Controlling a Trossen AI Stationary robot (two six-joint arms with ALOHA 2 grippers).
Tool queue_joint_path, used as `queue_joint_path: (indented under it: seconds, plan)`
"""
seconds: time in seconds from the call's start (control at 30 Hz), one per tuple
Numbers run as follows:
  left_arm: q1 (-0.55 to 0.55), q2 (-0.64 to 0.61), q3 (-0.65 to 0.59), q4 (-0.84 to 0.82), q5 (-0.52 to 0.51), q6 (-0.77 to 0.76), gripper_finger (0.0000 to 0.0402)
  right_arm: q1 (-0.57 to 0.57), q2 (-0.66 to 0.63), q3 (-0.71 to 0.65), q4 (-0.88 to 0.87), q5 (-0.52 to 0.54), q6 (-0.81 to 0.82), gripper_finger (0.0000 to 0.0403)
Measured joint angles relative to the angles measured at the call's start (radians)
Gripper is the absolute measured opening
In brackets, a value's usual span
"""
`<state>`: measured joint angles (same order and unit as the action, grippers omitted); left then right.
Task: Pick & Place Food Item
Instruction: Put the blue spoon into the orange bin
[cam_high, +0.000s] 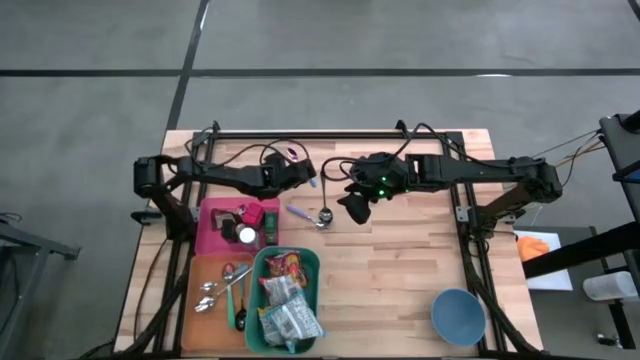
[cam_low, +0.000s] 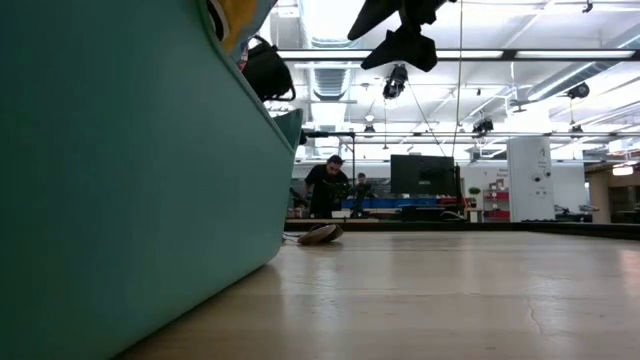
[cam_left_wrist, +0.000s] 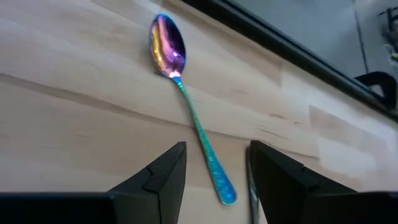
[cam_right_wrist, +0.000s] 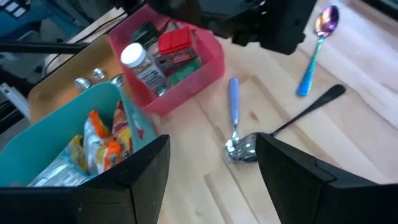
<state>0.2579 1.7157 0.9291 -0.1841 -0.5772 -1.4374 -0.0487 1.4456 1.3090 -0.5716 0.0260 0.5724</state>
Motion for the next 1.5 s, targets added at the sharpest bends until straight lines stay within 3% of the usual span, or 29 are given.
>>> queue_joint_path:
  seconds: [0.43, 0.63, 1.03, 1.5]
  plan:
    - [0.039, 0.161, 0.145, -0.063, 0.098, 0.049, 0.0177, 0.0, 0.0, 0.0, -0.002, 0.004, 0.0, 0.0233]
    - [0.064, 0.191, 0.167, -0.118, 0.101, 0.015, 0.0177, 0.0, 0.0, 0.0, -0.002, 0.038, 0.0, 0.0233]
    - [0.156, 0.252, 0.201, -0.098, 0.224, 0.014, 0.0177, -0.002, 0.0, 0.0, -0.001, 0.161, 0.0, 0.0233]
    - [0.179, 0.336, 0.325, -0.209, 0.338, 0.051, 0.0177, -0.006, 0.0, 0.0, -0.009, 0.161, -0.001, 0.0233]
